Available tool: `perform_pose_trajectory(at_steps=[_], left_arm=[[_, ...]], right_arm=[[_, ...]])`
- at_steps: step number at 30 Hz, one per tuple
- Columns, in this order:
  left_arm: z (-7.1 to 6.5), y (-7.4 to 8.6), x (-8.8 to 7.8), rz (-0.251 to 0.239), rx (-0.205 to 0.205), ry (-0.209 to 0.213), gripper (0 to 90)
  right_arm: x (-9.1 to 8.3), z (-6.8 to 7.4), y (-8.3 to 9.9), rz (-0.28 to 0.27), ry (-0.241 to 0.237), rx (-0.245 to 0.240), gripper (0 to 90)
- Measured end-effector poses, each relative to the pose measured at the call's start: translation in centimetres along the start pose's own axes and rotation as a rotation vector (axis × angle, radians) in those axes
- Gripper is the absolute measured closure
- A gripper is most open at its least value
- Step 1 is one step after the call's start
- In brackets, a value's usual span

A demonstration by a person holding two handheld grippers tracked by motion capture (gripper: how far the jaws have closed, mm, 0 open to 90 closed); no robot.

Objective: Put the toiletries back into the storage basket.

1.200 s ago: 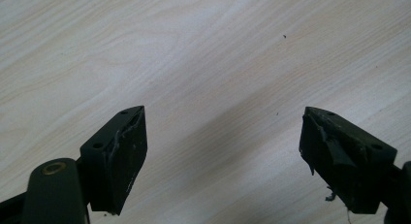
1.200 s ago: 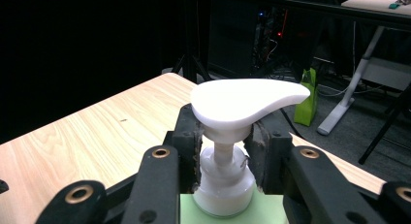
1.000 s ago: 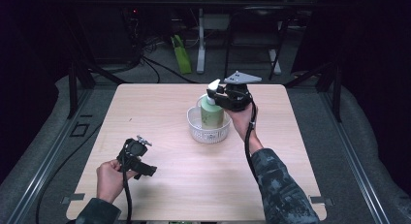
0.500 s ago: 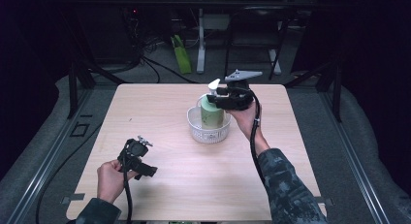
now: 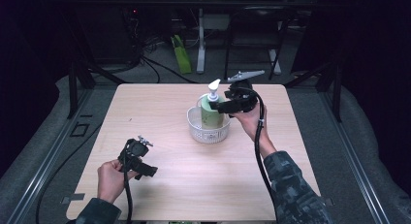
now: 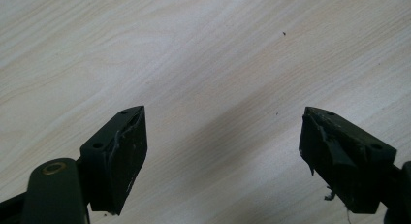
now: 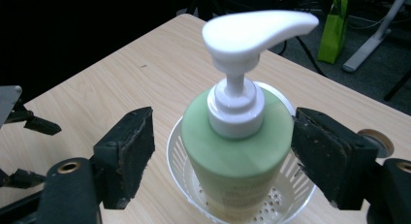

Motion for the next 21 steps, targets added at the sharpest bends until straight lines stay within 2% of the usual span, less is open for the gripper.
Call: perform_pose_trajectory(at_steps=[4,9,11,21], left_arm=[[-0.1,0.0,0.0,0.000,0.001,-0.001,17.6],[-0.1,0.0,0.0,0.003,0.004,-0.002,17.6],[-0.1,0.0,0.0,0.002,0.004,-0.002,17.6],[-0.2,0.0,0.1,0.003,0.004,-0.002,17.6]], right_arm=[[-0.5,-0.3,0.7,0.017,0.012,0.007,15.5],[-1.9,-0.6,1.7,0.022,0.036,0.009,14.2],[-2.1,-0.6,1.9,0.024,0.031,0.008,14.0],[-3.5,-0.7,4.8,0.086,0.062,-0.001,8.1]])
Point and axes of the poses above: each handheld gripper's, and its own axes: x roughly forward along the jaws, y roughly out of its underside, z roughly to its left, the point moved 7 cm from there along x, roughly forward along the jaws, and after that the axes turned 13 degrees about z, right-handed, at the moved point
